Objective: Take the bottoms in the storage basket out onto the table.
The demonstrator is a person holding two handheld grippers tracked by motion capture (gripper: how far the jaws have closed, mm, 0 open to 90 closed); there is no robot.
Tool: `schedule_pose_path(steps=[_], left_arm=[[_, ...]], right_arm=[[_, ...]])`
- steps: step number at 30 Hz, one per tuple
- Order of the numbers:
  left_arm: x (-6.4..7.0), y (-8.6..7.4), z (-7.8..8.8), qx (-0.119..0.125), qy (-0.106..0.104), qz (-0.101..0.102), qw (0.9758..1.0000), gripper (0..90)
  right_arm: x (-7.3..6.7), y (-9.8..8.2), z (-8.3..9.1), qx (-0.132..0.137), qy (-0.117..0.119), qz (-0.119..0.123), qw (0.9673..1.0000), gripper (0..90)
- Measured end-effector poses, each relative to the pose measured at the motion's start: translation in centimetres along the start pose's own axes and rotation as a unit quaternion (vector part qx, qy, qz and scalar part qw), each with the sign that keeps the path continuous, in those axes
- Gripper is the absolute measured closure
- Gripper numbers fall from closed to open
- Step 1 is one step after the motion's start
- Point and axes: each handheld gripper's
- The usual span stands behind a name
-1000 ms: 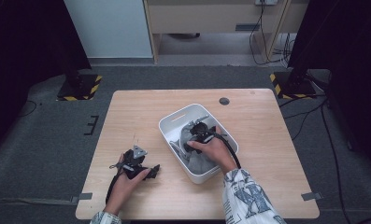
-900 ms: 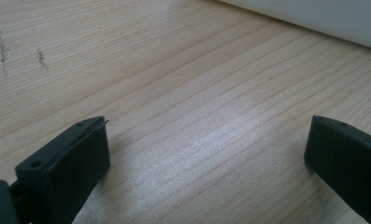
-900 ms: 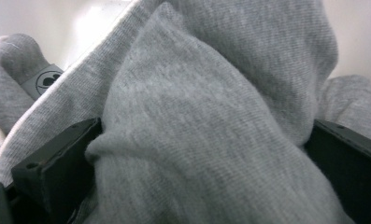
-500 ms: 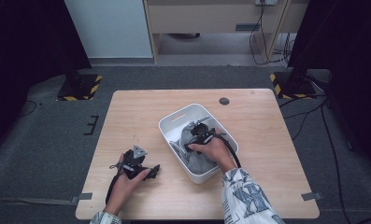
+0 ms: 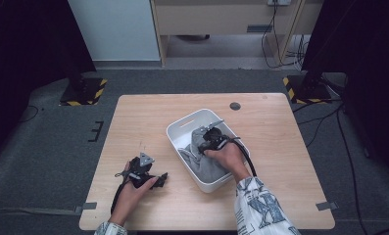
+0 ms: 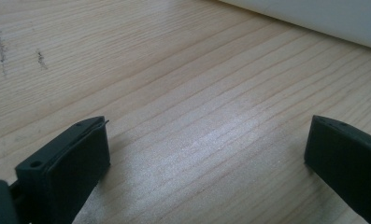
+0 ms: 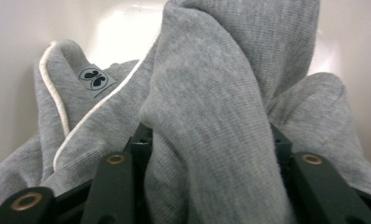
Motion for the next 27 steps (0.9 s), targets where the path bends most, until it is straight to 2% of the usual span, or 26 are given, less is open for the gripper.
schedule_pose_path(steps=[1,5,8,15,27], left_arm=[[0.0,0.0,0.0,0.0,0.0,-0.001,1.0,0.0],[0.0,0.0,0.0,0.0,-0.001,-0.001,1.0,0.0],[0.0,0.0,0.0,0.0,-0.001,-0.001,1.0,0.0],[0.0,0.0,0.0,0.0,-0.001,-0.002,1.0,0.0],[0.1,0.0,0.0,0.0,-0.002,-0.001,1.0,0.0]], right_arm=[[-0.1,0.1,0.1,0.007,-0.003,0.015,0.9999,55.3],[-0.1,0.4,0.3,0.013,-0.006,0.014,0.9998,56.7],[0.0,0.7,0.7,0.031,-0.016,0.008,0.9994,57.8],[-0.2,1.3,2.0,0.069,-0.024,0.014,0.9973,58.2],[0.3,1.6,4.2,0.099,-0.036,0.006,0.9944,58.7]])
Point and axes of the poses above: each handheld gripper's, and its own axes: z roughly backward along the jaws, y roughly out of its top, x roughly to its right, and after that the axes turned 4 degrees about -y, right-handed
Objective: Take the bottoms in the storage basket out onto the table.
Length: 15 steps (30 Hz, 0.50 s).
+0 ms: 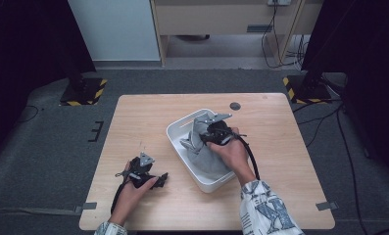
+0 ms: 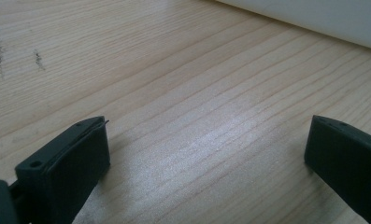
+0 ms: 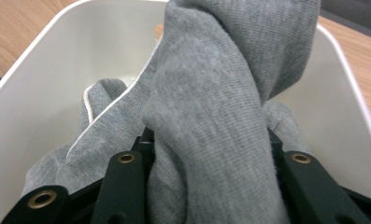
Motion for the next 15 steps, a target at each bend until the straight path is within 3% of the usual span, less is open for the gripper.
schedule_pose_path(steps=[7,15], left_arm=[[0.1,0.0,0.0,0.001,-0.001,0.0,1.0,0.0],[0.1,0.0,-0.1,0.002,-0.001,0.001,1.0,0.0]], right_arm=[[0.3,0.6,1.3,0.016,0.001,0.003,0.9999,58.9],[0.6,1.4,2.4,0.038,-0.001,-0.009,0.9992,59.0]])
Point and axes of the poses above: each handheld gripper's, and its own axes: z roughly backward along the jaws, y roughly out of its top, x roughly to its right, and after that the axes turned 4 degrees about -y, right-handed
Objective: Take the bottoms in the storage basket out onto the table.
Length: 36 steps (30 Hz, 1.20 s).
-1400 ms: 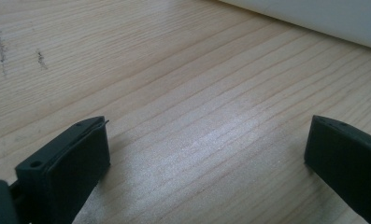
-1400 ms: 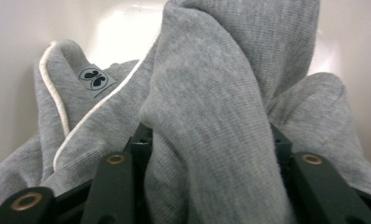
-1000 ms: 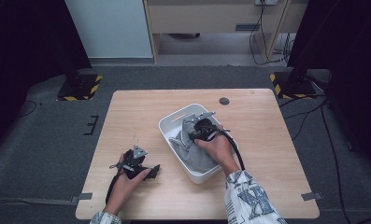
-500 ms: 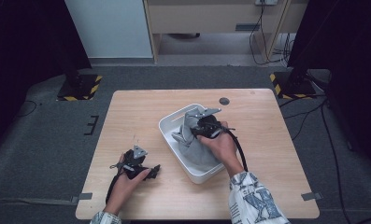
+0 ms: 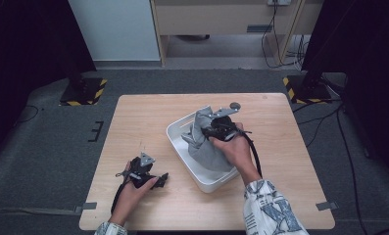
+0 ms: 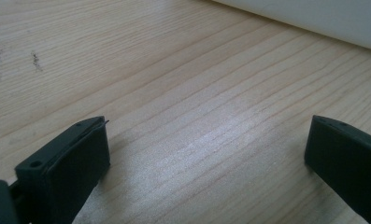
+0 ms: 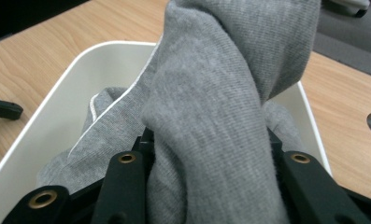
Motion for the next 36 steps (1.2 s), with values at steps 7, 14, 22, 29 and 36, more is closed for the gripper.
schedule_pose_path(steps=[7,14,22,29,36], left_arm=[[0.0,0.0,0.0,0.0,0.0,-0.002,1.0,0.0],[0.1,0.0,0.0,0.0,-0.001,-0.003,1.0,0.0],[0.1,0.0,0.0,-0.001,-0.001,-0.003,1.0,0.0],[0.1,0.0,0.0,-0.001,-0.002,-0.004,1.0,0.0],[0.1,0.0,0.0,-0.001,-0.003,-0.004,1.0,0.0]], right_arm=[[0.0,0.5,0.6,0.01,-0.001,0.003,0.9999,59.0],[0.1,0.7,1.0,0.011,0.003,-0.004,0.9999,59.0],[0.4,1.4,1.8,0.015,0.005,-0.007,0.9999,58.9],[1.0,1.9,2.7,0.018,0.01,-0.016,0.9997,59.0],[1.5,2.6,3.4,0.028,0.015,-0.031,0.999,58.9]])
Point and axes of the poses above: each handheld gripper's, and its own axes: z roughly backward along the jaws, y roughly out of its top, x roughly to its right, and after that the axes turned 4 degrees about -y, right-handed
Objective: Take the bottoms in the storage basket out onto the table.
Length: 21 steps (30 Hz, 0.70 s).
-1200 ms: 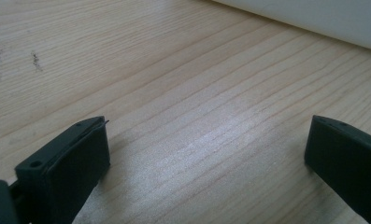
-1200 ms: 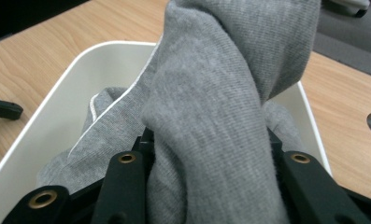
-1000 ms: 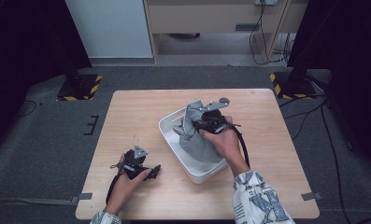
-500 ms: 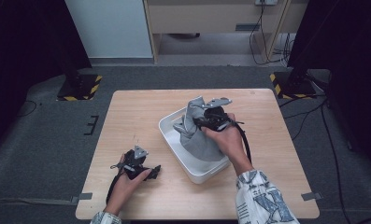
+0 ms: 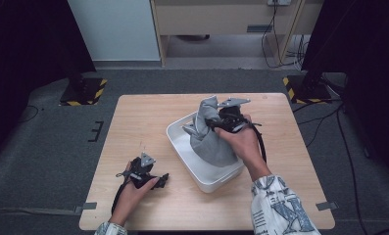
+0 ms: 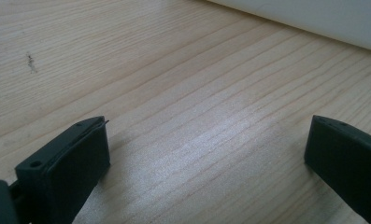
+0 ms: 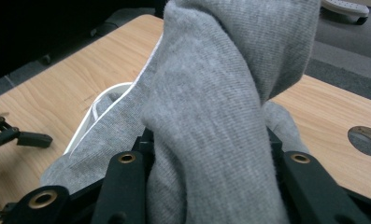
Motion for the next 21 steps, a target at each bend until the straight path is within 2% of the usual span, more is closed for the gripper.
schedule_pose_path(steps=[8,14,21], left_arm=[[0.0,0.1,-0.1,0.001,0.0,-0.002,1.0,0.0],[0.1,0.1,-0.1,0.001,0.0,-0.001,1.0,0.0],[0.1,0.1,-0.1,0.001,0.0,0.0,1.0,0.0]], right_arm=[[0.4,1.2,0.4,0.008,0.002,-0.014,0.9999,59.0],[0.4,1.8,0.8,0.01,0.0,-0.012,0.9999,59.0],[1.1,2.3,1.8,0.021,-0.002,-0.013,0.9997,58.9]])
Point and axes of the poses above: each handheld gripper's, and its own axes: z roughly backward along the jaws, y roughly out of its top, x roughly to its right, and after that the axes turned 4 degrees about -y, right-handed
